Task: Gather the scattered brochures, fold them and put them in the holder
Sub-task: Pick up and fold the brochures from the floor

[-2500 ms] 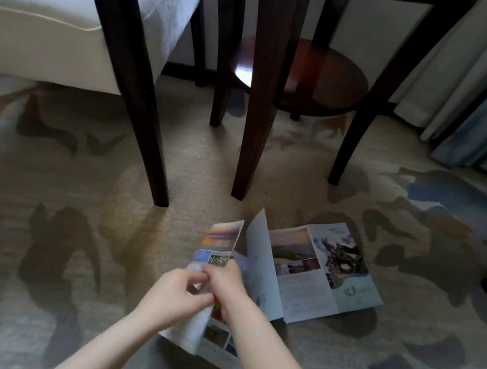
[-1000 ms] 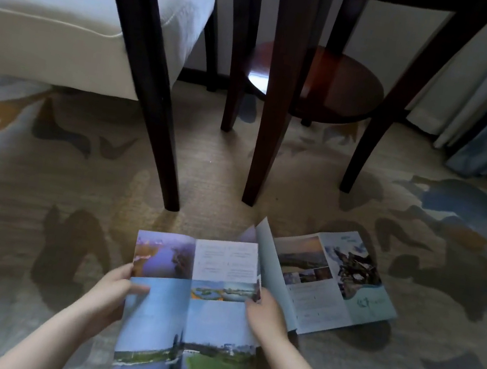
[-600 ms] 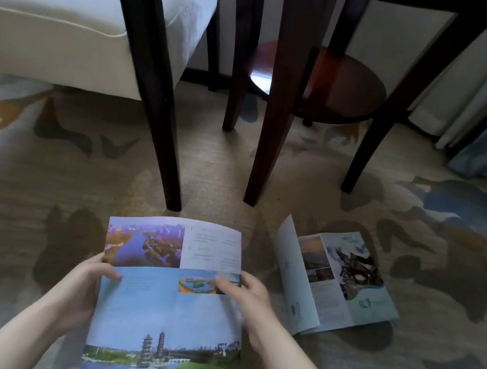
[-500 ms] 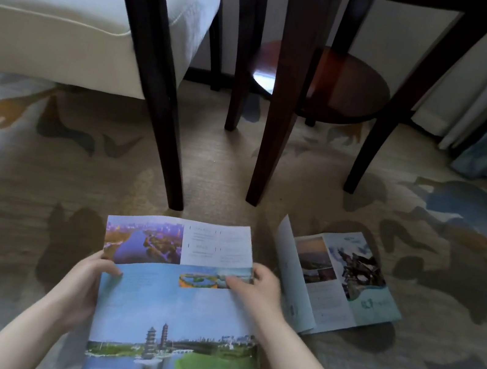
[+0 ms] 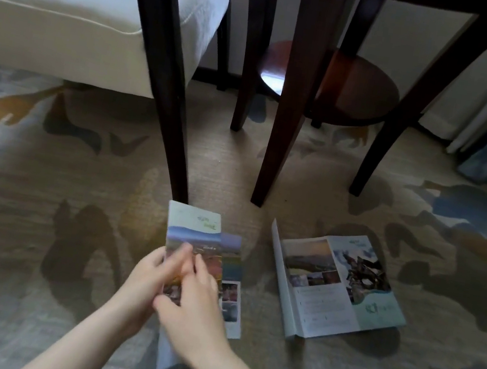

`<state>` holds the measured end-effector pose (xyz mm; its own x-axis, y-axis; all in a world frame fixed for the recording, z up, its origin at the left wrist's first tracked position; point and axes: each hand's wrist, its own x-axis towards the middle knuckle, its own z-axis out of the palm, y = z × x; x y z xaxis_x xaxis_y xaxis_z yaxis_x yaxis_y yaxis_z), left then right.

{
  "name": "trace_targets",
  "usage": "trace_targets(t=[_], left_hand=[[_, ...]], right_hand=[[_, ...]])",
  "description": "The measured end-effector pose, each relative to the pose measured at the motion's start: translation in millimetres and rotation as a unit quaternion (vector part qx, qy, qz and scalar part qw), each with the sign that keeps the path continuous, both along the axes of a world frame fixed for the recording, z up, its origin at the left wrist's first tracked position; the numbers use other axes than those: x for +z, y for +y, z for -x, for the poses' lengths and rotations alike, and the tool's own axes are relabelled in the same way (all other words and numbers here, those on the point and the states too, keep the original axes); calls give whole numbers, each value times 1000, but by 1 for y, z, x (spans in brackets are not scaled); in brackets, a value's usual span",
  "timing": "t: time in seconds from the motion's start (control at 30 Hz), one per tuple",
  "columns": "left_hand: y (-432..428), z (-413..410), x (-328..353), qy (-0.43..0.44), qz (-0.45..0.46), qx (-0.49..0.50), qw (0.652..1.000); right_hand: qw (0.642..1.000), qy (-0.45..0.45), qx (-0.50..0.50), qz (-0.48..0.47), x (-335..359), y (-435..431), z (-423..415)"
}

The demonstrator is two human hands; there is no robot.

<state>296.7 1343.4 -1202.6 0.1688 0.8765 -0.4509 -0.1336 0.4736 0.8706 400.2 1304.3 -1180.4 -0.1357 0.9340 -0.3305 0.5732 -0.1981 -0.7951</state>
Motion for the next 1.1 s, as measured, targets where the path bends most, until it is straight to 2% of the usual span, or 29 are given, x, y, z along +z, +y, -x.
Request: trace_targets(t=[0.07,0.1,0.2,0.27,0.37,0.5,0.57,0.63,0.67,0.73,0.8,0.83,0.97,1.03,1.07,1.1], left_hand=[[1,9,3,71,-39,40,996],[1,16,7,72,-35,58,995],[0,44,23,15,9,58,998],[-1,61,32,-17,28,35,999],[-5,76,46,-94,28,8,995],[-6,83,61,-250,67,-12,966],[-5,83,62,-284,15,-20,958],[-5,81,61,-255,-14,-19,967],[-5,81,56,-261,37,-27,964],[-4,79,50,-149,16,14,989],[0,72,41,-92,21,5,996],[2,66,36,-71,27,1,997],[2,32,20,-34,22,2,999],[3,16,12,52,-14,9,999],[6,11,9,106,-41,18,993],[8,9,7,143,-67,27,987]], right_hand=[[991,125,-39,12,-5,5,-4],[979,176,-98,19,-8,8,-10],[930,196,-297,94,-23,16,-37],[900,216,-344,155,-34,21,-54],[866,270,-358,219,-48,28,-67],[840,327,-301,312,-59,23,-67],[808,399,-254,350,-64,17,-66],[769,466,-233,370,-63,12,-62],[772,472,-228,360,-61,11,-61],[815,440,-223,304,-58,15,-64],[861,385,-215,252,-46,22,-73],[871,380,-200,238,-38,25,-77],[848,437,-135,268,-10,30,-80],[832,458,-103,296,-10,30,-80],[833,459,-108,290,-11,29,-79],[850,442,-113,264,-11,27,-77]])
